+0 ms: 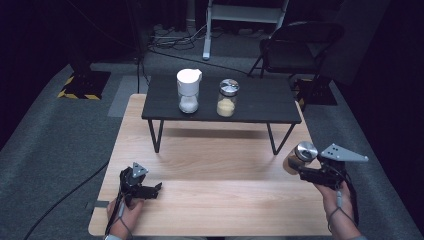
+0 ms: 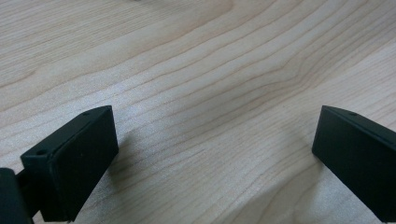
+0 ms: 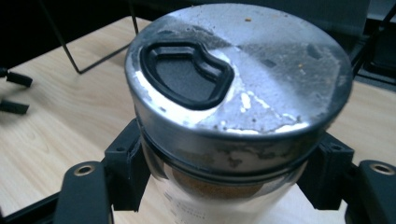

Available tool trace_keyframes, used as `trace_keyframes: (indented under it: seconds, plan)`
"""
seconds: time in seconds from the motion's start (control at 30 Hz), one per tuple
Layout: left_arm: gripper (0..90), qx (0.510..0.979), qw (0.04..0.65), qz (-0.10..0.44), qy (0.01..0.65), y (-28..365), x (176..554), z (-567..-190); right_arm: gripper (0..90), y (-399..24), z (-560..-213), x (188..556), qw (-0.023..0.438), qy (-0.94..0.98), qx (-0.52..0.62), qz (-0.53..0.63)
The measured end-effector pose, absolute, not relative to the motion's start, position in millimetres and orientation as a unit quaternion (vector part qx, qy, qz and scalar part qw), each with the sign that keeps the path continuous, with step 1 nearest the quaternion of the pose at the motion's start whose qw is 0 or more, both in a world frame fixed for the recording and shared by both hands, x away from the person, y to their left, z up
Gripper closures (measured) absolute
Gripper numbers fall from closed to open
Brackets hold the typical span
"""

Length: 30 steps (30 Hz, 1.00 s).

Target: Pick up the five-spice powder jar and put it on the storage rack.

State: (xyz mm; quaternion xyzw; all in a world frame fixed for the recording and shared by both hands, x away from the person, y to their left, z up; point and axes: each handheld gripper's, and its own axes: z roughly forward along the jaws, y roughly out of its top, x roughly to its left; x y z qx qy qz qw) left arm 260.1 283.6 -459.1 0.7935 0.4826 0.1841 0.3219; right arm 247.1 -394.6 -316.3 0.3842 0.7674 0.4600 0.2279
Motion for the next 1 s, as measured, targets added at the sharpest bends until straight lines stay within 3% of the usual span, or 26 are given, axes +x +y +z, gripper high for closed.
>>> trace_keyframes:
  seconds: [0.47,1.0]
  plan:
    - [0.3,0.793,0.320,0.185,0.485,282.5,259.3,-458.7,29.6,-363.1,-268.0,300.7,0.226,0.774,0.367,0.464]
    - [0.3,0.792,0.320,0.185,0.486,282.2,258.7,-458.9,29.6,-317.0,-235.5,359.1,0.226,0.781,0.359,0.458]
